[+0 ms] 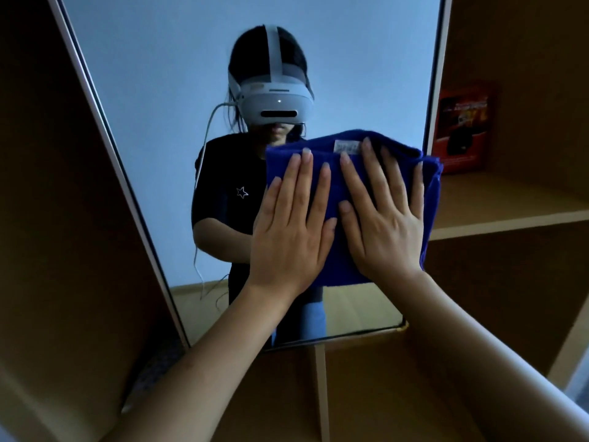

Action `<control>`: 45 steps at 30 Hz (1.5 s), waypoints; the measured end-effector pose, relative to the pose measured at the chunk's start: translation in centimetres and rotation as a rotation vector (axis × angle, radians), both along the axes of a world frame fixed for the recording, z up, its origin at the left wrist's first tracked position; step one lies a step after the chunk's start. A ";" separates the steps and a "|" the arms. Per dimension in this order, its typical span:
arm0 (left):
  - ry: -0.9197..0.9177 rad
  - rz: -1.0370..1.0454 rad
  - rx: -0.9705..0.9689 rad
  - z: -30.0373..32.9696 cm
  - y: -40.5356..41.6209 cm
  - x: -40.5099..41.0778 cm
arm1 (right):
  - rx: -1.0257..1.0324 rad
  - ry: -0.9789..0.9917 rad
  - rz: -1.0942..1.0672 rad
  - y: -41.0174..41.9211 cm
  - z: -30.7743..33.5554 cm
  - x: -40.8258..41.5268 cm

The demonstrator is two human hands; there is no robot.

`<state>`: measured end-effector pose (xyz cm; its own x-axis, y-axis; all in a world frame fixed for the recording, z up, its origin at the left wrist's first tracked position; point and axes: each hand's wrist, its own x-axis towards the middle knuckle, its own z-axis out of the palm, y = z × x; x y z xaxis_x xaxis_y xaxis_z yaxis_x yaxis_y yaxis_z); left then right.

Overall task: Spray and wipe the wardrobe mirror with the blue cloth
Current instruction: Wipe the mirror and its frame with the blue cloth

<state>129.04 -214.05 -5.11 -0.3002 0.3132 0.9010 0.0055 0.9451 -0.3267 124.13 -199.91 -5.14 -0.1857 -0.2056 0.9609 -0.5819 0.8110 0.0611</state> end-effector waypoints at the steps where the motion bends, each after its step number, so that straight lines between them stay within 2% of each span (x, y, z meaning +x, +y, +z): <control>1: -0.002 0.013 -0.009 -2.3 -0.1 0.0 | 0.004 0.002 -0.007 0.0 -2.3 -0.1; 5: -0.040 0.064 -0.015 -10.3 -0.1 0.0 | 0.045 -0.002 -0.021 0.2 -10.1 -0.2; 9: -0.037 0.079 -0.014 -14.4 0.0 -0.1 | 0.038 -0.028 -0.041 0.2 -14.3 -0.1; 16: -0.049 0.101 -0.048 -13.4 -0.3 0.2 | 0.014 -0.104 -0.019 -0.1 -13.3 0.6; 25: 0.006 0.085 -0.029 -5.0 -3.3 2.0 | -0.026 -0.039 -0.030 -3.8 -5.0 1.8; 28: -0.003 0.084 -0.032 -5.8 -3.6 2.1 | -0.030 -0.038 -0.028 -4.2 -6.1 1.9; 37: -0.015 0.107 -0.025 -13.2 -4.3 2.1 | 0.000 -0.042 -0.037 -4.6 -13.3 2.0; 45: -0.026 0.153 -0.053 -11.5 -6.0 2.8 | -0.001 -0.101 -0.018 -6.4 -11.6 3.3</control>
